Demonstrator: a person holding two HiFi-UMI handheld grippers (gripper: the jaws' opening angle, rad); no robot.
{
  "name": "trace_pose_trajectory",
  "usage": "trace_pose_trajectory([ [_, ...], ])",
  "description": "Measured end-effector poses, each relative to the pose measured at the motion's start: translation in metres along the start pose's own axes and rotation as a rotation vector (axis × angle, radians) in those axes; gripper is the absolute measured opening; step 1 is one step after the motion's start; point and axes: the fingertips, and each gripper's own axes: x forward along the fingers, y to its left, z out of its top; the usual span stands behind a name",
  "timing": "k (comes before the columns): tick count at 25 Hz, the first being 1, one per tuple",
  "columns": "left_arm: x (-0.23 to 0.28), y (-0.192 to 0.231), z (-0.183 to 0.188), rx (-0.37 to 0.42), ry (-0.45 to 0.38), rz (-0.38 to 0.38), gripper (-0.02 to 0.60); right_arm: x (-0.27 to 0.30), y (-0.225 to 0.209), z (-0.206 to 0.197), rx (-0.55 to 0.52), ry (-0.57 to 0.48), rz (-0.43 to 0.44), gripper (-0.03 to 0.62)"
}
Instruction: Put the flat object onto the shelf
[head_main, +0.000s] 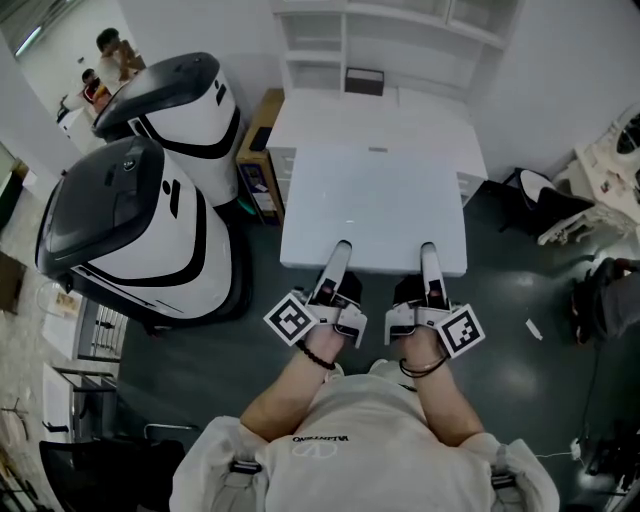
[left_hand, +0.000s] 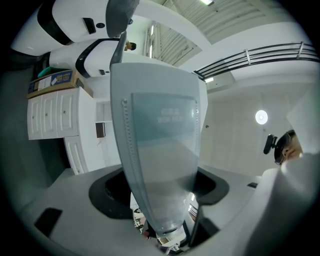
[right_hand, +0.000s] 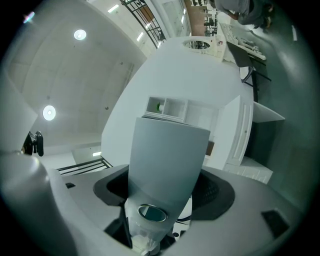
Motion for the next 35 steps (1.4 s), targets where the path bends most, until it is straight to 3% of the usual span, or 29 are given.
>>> trace_pose_trajectory([
  [9,0.000,0.012,0.027,-0.007,-0.032,0.014,0.324,0.027,-0.002,-0.021,-0.008,0.039,0.005,0.339],
  [16,0.033,0.025,0.029,-0.006,-0.024,0.014,0.324,0.056,-0.015,-0.006,0.005,0.033,0.009,0.339],
  [26,0.139,0.065,0.003,0.010,0.009,0.031,0.324,0.125,-0.064,0.070,0.032,0.005,0.002,0.339],
  [35,0.213,0.079,-0.018,0.049,0.004,0.001,0.324,0.174,-0.086,0.128,0.048,0.007,0.046,0.339],
])
